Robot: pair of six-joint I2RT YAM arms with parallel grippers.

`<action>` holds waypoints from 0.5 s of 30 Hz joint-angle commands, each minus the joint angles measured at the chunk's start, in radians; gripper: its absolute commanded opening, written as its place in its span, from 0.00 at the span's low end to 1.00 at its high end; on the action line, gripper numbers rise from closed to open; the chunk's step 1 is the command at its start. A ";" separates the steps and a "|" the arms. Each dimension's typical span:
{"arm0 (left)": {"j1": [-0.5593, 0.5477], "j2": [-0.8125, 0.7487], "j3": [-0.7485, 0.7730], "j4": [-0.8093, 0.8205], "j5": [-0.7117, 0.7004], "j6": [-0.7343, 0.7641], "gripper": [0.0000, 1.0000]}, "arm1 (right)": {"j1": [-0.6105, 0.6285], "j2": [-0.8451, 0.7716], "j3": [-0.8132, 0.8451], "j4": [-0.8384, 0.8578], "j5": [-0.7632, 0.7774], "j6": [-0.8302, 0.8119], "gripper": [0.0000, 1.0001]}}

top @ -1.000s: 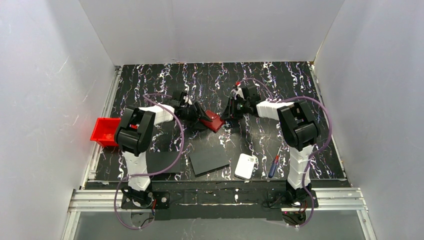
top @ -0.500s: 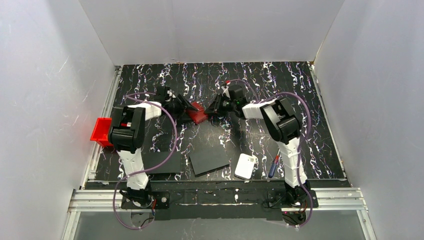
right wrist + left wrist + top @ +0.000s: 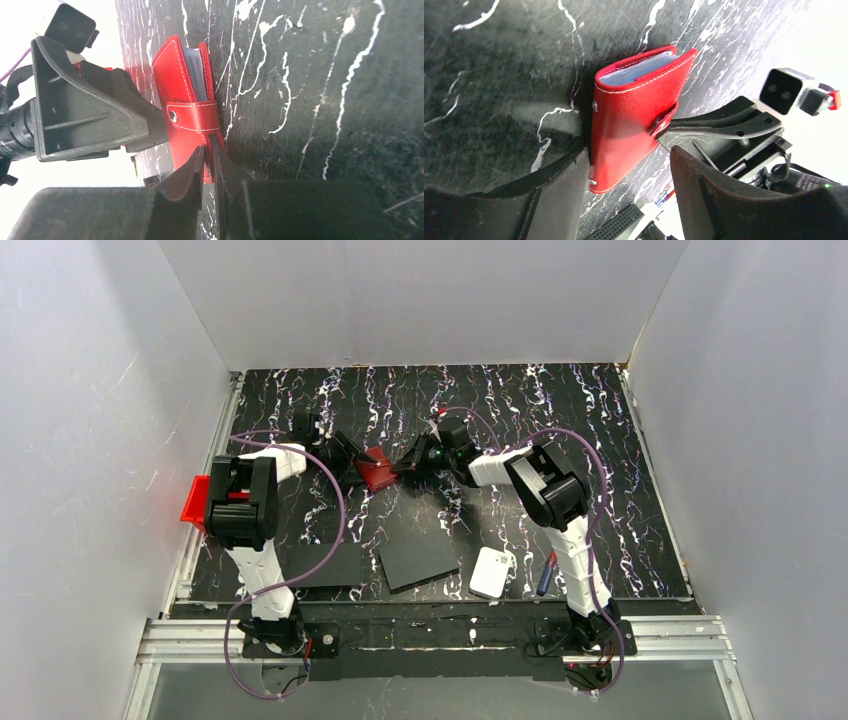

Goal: Put the credit cards into the card holder
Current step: Open the card holder at the center of the board.

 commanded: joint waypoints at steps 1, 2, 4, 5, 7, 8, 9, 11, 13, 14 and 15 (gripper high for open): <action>0.003 0.072 -0.038 0.145 0.096 -0.063 0.58 | 0.001 0.030 -0.052 0.006 0.101 0.058 0.16; 0.001 0.065 -0.046 0.191 0.122 -0.077 0.57 | 0.001 0.035 -0.057 0.019 0.096 0.073 0.16; -0.002 0.028 -0.062 0.261 0.142 -0.077 0.56 | 0.001 0.048 -0.051 0.025 0.085 0.082 0.16; -0.003 0.006 -0.070 0.274 0.140 -0.069 0.55 | 0.002 0.052 -0.048 0.025 0.082 0.082 0.16; -0.004 -0.034 -0.075 0.283 0.134 -0.051 0.54 | 0.003 0.053 -0.046 0.026 0.080 0.081 0.16; -0.004 -0.044 -0.076 0.284 0.133 -0.048 0.53 | 0.005 0.053 -0.045 0.028 0.078 0.080 0.16; -0.004 -0.047 -0.076 0.284 0.134 -0.050 0.51 | 0.006 0.056 -0.042 0.036 0.073 0.081 0.17; -0.004 -0.037 -0.079 0.286 0.136 -0.061 0.47 | 0.009 0.064 -0.034 0.052 0.058 0.088 0.17; -0.005 -0.022 -0.085 0.300 0.136 -0.071 0.42 | 0.015 0.064 -0.030 0.065 0.051 0.096 0.17; -0.007 -0.016 -0.089 0.307 0.139 -0.074 0.40 | 0.016 0.062 -0.029 0.065 0.051 0.096 0.17; -0.009 -0.015 -0.092 0.318 0.139 -0.074 0.39 | 0.018 0.060 -0.028 0.063 0.051 0.094 0.17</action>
